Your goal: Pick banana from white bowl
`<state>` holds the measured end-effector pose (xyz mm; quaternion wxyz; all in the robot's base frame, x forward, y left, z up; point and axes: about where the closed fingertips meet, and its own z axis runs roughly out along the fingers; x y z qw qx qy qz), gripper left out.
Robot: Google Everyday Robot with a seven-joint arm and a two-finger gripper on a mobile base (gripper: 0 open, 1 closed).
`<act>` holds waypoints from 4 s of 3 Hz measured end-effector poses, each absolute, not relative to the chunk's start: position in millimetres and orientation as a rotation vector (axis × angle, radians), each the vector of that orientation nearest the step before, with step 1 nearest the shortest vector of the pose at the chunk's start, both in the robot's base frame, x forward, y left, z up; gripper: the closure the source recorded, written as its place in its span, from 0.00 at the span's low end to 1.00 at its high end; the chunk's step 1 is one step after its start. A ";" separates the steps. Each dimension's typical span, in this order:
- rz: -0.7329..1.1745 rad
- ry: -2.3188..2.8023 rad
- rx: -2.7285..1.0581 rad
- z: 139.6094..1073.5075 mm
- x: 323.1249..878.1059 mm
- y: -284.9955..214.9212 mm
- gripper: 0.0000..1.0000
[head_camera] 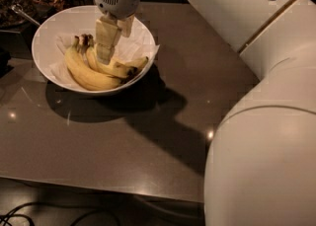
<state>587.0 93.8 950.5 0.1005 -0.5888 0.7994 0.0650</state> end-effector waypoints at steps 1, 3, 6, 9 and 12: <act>0.210 2.382 -1.735 944.9 592.9 100.1 0.38; 0.135 2.492 -1.641 930.3 608.9 106.1 0.20; 0.178 2.624 -1.514 909.4 628.1 101.2 0.33; 0.281 2.651 -1.557 898.1 616.2 114.4 0.36; 0.307 2.668 -1.574 887.8 623.5 109.6 0.52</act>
Offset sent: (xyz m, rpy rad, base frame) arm -0.0138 -0.0193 -0.0204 -0.1816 0.1503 -0.0910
